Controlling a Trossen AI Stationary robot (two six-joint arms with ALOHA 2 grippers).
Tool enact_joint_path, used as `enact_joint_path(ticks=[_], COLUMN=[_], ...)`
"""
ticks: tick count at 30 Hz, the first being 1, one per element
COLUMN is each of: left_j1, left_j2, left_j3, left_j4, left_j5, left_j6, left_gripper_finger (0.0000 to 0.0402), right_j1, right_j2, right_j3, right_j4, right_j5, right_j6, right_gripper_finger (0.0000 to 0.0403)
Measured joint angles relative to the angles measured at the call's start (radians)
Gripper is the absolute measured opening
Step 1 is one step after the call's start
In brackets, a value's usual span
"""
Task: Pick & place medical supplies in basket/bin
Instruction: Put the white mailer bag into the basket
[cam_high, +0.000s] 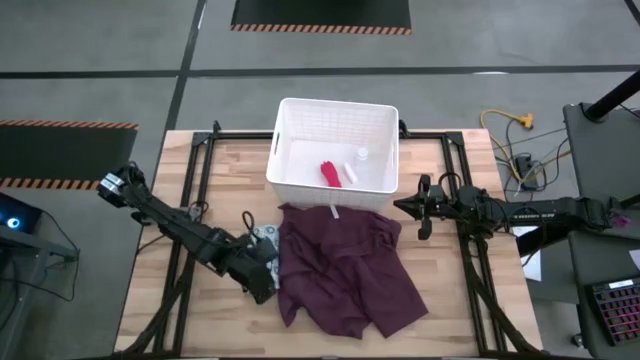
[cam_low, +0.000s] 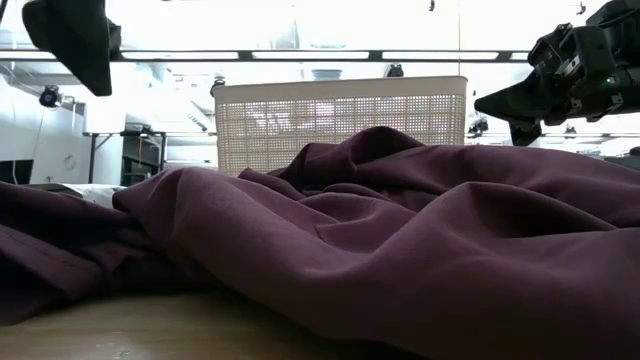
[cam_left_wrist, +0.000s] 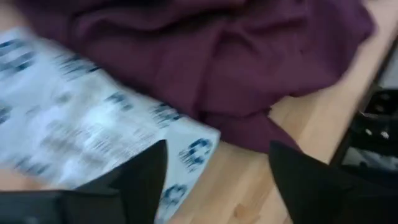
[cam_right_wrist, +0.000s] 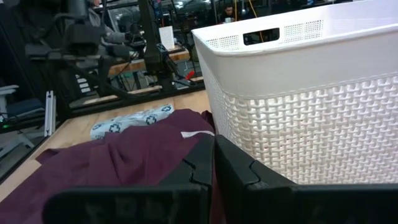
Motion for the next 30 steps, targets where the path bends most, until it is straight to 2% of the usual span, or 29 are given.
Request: enact_joint_path(ticks=[2,4,15,19,22,27,30], left_j1=[-0.012,-0.023,-0.083,-0.108,-0.127,-0.133,-0.141], left_j2=[0.000,0.000,0.007,0.088,0.198,0.395,0.462], left_j3=[-0.039,-0.076,-0.141,-0.049,0.082,0.274,0.318], left_j4=[0.093,0.145,0.176,0.149,0.026,-0.336,-0.339], left_j5=[0.000,0.001,0.008,0.031,0.024,-0.041,-0.046], left_j6=[0.049,0.072,0.123,0.198,0.267,0.197,0.179], left_gripper_finger=[0.0282,0.0289,0.0268,0.0260,0.0251,0.0242,0.0242], right_j1=[0.000,0.000,0.000,0.000,0.000,-0.001,0.000], right_j2=[0.000,0.000,0.000,0.000,0.000,0.000,0.000], right_j3=[0.000,0.000,0.000,0.000,0.000,0.000,0.000], right_j4=[0.000,0.000,-0.001,-0.001,-0.002,-0.002,-0.002], right_j5=[0.000,0.000,0.001,0.009,0.026,0.028,0.028], right_j6=[0.000,0.000,0.000,0.000,0.000,0.010,0.013], right_gripper_finger=[0.0009,0.0009,0.0009,0.0009,0.0009,0.0009,0.0009])
